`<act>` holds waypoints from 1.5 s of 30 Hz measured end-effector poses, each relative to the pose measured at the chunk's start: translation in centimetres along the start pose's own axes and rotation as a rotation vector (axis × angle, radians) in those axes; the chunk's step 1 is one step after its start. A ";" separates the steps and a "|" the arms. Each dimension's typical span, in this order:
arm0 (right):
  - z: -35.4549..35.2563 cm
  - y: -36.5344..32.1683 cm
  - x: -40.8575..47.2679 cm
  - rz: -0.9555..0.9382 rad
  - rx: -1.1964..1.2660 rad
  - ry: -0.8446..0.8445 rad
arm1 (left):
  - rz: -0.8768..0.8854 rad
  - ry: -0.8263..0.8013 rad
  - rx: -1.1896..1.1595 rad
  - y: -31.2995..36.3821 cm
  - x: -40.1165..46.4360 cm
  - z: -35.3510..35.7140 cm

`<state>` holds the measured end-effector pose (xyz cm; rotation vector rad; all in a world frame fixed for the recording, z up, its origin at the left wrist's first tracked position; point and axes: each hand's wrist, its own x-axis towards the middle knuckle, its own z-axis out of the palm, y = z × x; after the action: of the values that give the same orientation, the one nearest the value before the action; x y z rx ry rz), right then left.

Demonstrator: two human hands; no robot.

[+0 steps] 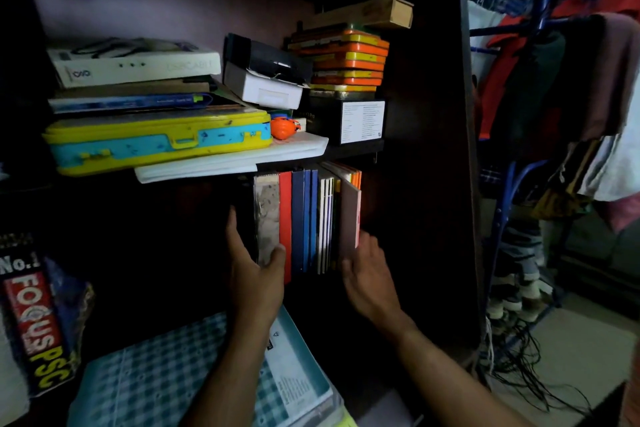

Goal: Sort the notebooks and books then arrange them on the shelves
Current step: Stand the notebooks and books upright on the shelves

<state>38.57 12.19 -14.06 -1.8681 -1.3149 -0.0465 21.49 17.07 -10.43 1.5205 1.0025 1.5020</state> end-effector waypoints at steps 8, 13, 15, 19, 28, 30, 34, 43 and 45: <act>-0.8 0.1 -1.1 0.017 0.244 0.122 | -0.007 -0.037 -0.015 -0.1 -0.3 -0.2; 0.2 0.5 0.2 -0.027 0.104 -0.094 | 0.010 -0.048 0.024 -0.5 -0.1 0.1; 0.1 0.5 0.2 -0.011 0.137 -0.104 | 0.011 -0.049 0.015 -0.6 0.0 0.1; -0.2 0.5 0.2 -0.024 0.091 0.007 | 0.013 -0.053 0.004 -0.8 0.1 0.1; 0.9 0.8 0.6 -0.104 0.015 -0.207 | 0.029 -0.101 0.032 -0.5 -0.1 0.3; 1.1 0.8 0.6 -0.138 -0.064 -0.150 | 0.030 -0.112 0.038 -0.7 -0.1 0.4; 2.0 0.8 0.9 -0.088 -0.278 -0.204 | 0.028 -0.134 0.084 -1.3 0.2 0.5; 1.5 0.5 0.9 -0.078 -0.172 -0.206 | 0.030 -0.127 0.095 -2.1 0.6 0.7; 0.7 -0.5 -1.1 -0.045 0.034 -0.247 | -0.001 -0.059 0.053 -2.0 0.7 0.4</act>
<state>37.36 11.89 -14.74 -1.8590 -1.5147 0.1872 21.90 18.50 -12.00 1.5913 1.0161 1.4319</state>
